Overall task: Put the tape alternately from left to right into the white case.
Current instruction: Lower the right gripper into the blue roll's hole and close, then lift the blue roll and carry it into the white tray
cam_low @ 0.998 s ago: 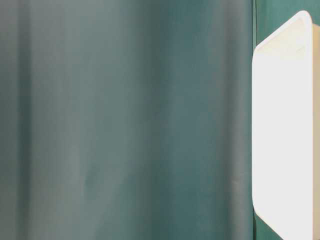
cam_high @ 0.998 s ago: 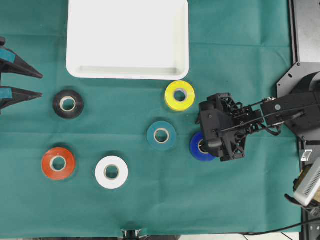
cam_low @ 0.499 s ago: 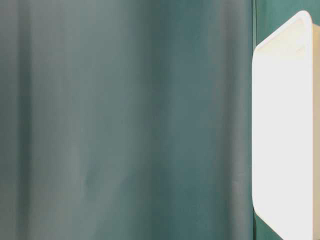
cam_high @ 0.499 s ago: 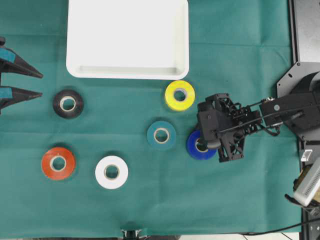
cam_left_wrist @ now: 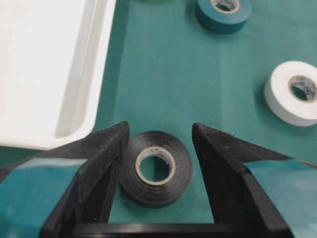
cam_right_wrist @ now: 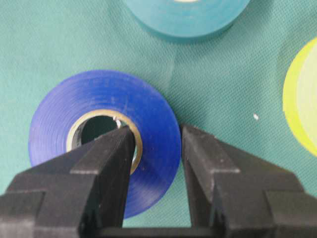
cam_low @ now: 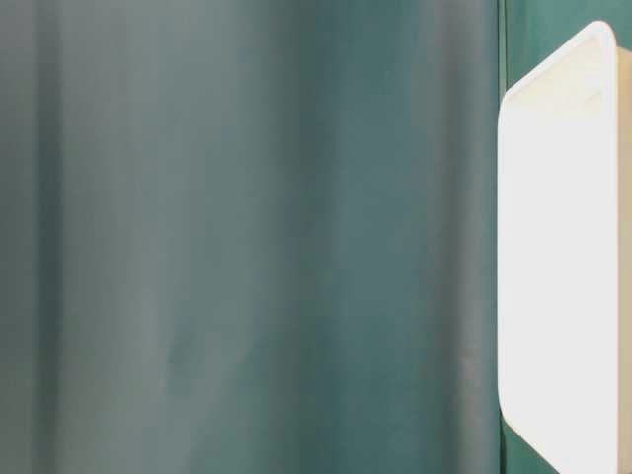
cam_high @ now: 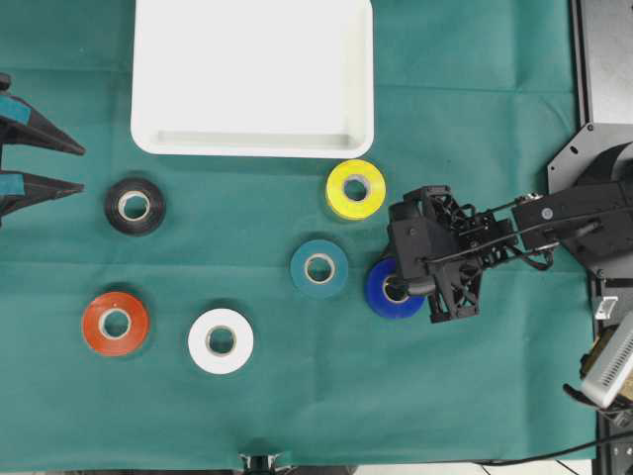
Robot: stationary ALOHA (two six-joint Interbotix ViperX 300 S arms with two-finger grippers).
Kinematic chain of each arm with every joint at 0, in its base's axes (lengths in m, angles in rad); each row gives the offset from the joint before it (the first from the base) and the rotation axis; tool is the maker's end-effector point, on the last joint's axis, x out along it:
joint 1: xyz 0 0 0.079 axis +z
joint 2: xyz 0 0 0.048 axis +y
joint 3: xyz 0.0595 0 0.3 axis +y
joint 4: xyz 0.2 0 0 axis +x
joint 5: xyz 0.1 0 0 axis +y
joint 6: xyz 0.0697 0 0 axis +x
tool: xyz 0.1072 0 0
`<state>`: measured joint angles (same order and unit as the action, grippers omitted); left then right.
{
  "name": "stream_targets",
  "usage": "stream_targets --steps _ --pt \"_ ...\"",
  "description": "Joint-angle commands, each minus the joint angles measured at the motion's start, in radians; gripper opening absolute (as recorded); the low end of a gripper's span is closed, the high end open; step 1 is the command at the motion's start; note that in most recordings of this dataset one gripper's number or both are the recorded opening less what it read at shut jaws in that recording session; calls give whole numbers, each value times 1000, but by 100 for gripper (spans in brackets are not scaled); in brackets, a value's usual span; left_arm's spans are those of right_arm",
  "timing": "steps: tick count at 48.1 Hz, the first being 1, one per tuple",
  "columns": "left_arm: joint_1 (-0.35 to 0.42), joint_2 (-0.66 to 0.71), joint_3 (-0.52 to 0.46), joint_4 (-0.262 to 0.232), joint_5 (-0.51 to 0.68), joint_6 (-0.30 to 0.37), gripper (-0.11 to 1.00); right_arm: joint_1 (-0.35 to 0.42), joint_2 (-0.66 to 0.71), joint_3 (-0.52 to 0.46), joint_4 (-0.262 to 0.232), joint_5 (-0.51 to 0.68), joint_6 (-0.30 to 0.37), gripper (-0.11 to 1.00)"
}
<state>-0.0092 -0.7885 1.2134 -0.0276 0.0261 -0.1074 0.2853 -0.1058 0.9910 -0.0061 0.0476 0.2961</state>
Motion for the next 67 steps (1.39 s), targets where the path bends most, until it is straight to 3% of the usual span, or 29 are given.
stream_targets --steps 1,26,36,67 --pt "2 3 -8 0 -9 0 58 3 -43 -28 -2 -3 2 2" --pt "3 3 -6 0 -9 0 58 2 -138 -75 -3 -11 -2 2" --pt "2 3 -6 0 -9 2 58 -11 -133 -89 -37 -21 -2 2" --pt "2 3 -6 0 -9 2 58 -245 -57 -193 -77 -31 -5 2"
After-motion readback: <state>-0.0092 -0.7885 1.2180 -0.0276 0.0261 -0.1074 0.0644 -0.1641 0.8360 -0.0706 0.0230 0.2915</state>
